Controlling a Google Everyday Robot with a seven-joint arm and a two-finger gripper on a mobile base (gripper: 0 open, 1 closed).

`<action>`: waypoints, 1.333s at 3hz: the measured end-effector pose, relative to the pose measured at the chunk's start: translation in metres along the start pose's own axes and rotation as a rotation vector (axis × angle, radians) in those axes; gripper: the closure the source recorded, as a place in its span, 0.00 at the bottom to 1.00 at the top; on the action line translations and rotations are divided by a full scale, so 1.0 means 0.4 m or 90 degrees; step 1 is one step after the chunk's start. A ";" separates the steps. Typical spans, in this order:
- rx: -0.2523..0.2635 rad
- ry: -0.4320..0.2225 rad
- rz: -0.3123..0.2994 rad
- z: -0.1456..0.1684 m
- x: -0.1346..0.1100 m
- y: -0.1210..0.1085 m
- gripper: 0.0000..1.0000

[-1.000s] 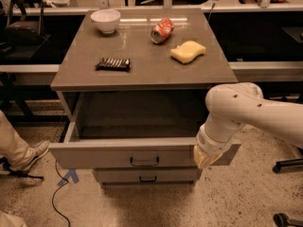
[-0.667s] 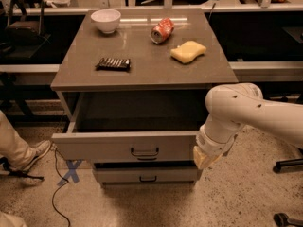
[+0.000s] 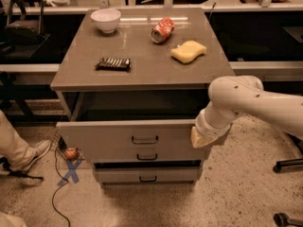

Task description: Close top drawer

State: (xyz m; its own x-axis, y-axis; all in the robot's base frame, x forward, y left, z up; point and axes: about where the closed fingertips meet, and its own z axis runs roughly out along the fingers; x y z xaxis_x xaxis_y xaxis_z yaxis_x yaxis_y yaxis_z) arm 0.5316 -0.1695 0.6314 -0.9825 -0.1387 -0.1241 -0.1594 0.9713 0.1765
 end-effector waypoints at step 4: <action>-0.065 -0.165 0.096 -0.017 -0.210 -0.017 1.00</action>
Offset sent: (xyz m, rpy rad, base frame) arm 0.1162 0.0143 0.0143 0.1688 -0.2266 -0.1702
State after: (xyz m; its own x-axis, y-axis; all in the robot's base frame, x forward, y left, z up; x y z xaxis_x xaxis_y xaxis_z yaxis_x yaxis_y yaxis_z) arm 0.6148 -0.1658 0.6472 -0.9406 0.0720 -0.3319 -0.0355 0.9511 0.3068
